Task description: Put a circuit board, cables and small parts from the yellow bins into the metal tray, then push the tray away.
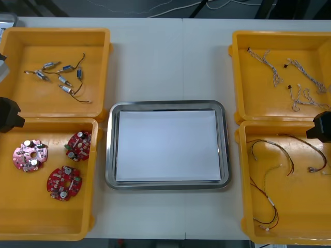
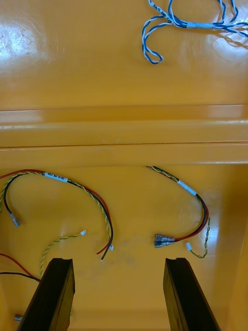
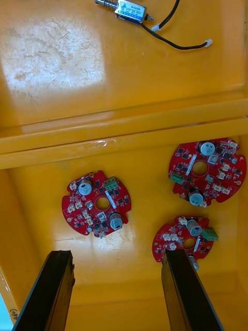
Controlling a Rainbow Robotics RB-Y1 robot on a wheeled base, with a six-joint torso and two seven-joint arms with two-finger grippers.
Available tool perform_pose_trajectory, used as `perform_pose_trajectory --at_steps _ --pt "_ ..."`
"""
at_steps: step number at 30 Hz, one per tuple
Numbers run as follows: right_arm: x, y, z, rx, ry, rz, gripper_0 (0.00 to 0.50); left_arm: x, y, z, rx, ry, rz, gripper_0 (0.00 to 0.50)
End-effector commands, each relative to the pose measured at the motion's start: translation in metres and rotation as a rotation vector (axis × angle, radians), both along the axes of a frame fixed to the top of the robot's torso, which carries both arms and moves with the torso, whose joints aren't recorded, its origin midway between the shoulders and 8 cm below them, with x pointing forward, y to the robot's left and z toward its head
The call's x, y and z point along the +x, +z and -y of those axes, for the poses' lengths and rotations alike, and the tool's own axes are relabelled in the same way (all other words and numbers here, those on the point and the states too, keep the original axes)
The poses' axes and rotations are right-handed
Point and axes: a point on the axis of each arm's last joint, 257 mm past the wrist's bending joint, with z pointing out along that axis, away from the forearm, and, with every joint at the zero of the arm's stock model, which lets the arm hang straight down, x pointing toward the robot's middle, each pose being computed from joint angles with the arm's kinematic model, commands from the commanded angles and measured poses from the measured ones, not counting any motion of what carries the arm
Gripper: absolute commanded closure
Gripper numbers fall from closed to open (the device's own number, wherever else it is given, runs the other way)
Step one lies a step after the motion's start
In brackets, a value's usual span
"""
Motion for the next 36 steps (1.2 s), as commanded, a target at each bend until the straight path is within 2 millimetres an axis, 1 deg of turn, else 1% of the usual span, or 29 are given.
perform_pose_trajectory --at_steps 1,36 --pt "-0.0003 0.0009 -0.0028 0.010 0.009 0.014 0.000 -0.0039 0.0134 -0.0179 0.066 0.000 0.020 0.000" --pt "-0.0003 0.0009 -0.0028 0.010 0.009 0.014 0.000 -0.0039 0.0134 -0.0179 0.066 0.000 0.020 0.000"
